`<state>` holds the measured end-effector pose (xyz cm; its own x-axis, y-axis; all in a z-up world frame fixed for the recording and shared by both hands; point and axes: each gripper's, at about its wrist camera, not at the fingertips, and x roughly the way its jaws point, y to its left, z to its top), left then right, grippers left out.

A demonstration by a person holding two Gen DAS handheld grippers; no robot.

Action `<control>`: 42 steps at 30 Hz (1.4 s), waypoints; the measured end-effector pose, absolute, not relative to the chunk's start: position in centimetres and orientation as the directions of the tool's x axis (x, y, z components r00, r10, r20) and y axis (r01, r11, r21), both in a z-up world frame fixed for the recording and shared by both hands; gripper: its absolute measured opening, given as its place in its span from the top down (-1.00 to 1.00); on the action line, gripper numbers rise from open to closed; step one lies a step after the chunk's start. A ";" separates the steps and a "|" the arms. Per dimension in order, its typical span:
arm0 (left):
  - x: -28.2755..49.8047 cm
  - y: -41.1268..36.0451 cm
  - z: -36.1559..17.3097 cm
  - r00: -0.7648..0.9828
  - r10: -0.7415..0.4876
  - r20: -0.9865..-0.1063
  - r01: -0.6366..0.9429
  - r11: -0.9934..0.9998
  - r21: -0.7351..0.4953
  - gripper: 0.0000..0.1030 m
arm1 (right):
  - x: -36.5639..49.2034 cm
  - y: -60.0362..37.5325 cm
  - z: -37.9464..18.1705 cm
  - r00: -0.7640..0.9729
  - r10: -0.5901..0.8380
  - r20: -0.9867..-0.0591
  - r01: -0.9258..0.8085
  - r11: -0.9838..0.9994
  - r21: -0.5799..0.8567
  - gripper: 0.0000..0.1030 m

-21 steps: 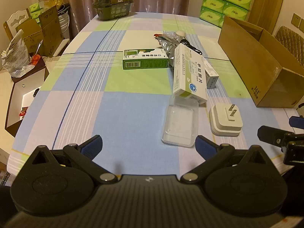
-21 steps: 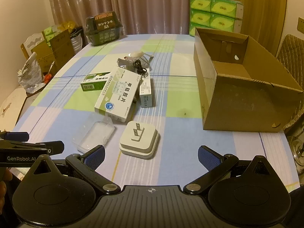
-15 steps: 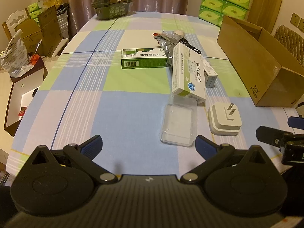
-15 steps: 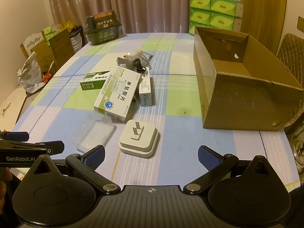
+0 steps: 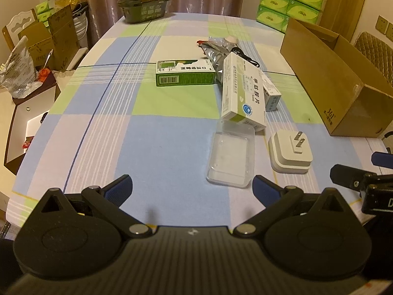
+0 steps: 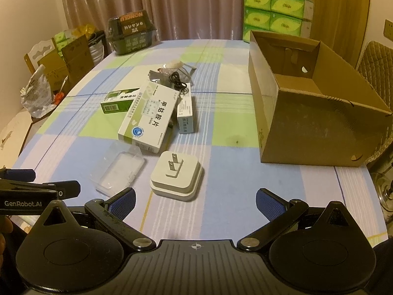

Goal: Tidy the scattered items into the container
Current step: 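Move left gripper toward clear plastic box while right gripper approaches white plug adapter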

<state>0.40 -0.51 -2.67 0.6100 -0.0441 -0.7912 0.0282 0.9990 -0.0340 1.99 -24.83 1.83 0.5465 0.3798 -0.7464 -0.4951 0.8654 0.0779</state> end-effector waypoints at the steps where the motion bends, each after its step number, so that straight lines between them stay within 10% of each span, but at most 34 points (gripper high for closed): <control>1: 0.4 -0.5 -2.7 0.609 -0.044 -0.792 0.028 0.999 -0.033 -0.98 | 2.0 -24.8 1.8 0.546 0.379 -0.747 -0.495 0.866 0.077 -0.97; 42: 6.3 -3.4 -5.7 0.507 -0.072 -0.859 0.299 0.950 0.096 -0.96 | 5.5 -22.7 -1.9 0.507 0.417 -0.754 -0.510 0.851 0.128 -0.76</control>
<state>6.35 -3.44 -5.66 0.5074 -0.0724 -0.8587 0.2985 0.9495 0.0964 5.48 -22.66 -1.88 0.5071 0.4173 -0.7541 -0.5098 0.8507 0.1279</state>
